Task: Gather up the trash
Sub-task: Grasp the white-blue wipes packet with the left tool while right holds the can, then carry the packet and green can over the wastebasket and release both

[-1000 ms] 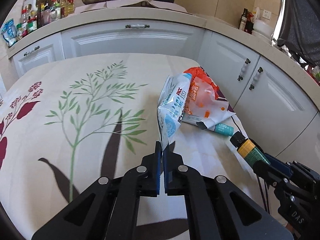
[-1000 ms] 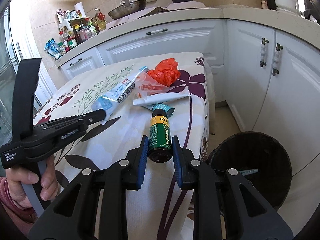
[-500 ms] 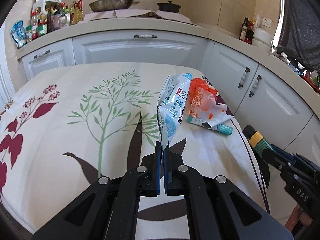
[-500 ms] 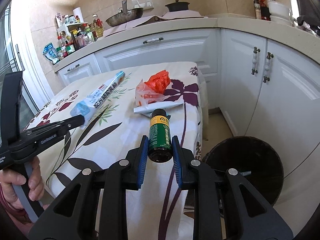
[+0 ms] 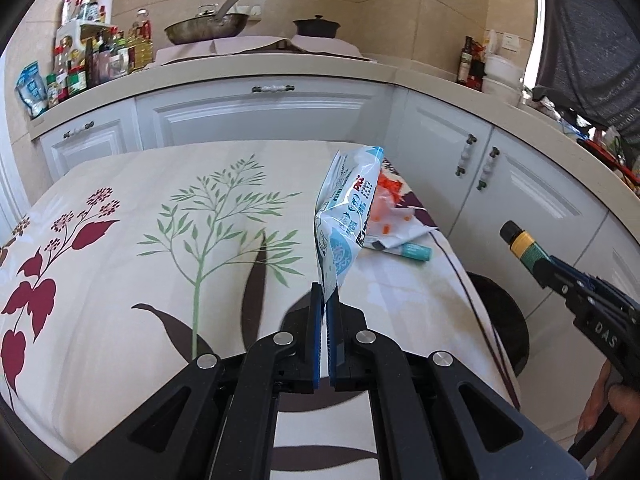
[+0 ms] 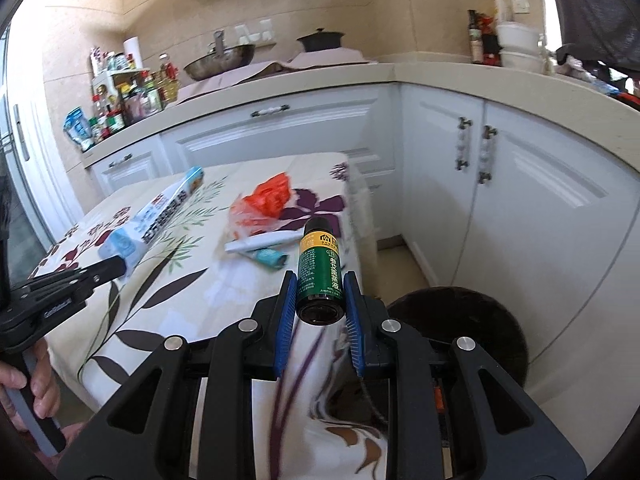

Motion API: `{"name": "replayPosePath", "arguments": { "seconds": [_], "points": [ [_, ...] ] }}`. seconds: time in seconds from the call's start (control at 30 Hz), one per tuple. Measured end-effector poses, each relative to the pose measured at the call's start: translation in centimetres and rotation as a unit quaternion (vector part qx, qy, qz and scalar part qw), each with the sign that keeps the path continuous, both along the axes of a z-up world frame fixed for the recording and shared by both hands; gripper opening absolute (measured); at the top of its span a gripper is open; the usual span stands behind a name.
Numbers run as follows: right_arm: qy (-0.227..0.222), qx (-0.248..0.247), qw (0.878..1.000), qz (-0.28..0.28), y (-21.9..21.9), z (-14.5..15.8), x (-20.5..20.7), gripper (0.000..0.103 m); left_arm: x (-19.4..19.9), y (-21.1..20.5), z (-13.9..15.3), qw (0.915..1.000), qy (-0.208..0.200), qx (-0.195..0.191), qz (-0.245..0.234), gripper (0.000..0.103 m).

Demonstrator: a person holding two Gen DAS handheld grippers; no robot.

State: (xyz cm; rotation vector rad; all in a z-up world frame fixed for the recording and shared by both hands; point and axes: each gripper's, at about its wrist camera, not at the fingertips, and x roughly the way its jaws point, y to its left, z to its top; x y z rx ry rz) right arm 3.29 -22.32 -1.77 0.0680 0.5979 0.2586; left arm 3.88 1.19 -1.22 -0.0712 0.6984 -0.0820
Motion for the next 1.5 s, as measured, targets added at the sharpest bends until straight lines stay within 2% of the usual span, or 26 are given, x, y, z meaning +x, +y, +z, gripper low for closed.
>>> {"name": "replayPosePath", "arguments": {
  "seconds": [0.37,0.7,1.07,1.5],
  "points": [
    [-0.015,-0.019,0.997,-0.074,-5.2,0.0,-1.5,0.023,-0.5,-4.9,0.2,0.9978,0.000,0.000,-0.066,0.003],
    [-0.014,-0.022,0.992,-0.121,-9.3,-0.9,-2.2,0.023,0.3,-11.5,-0.7,0.9902,0.004,0.009,-0.139,0.003],
    [-0.006,-0.018,0.989,-0.144,-11.9,-2.6,-1.5,0.023,1.7,-16.6,-2.1,0.9852,0.011,0.026,-0.169,0.003],
    [-0.002,-0.009,0.988,-0.156,-13.3,-3.9,-0.2,0.023,2.9,-19.4,-3.4,0.9838,0.016,0.036,-0.175,0.003]
  ]
}}
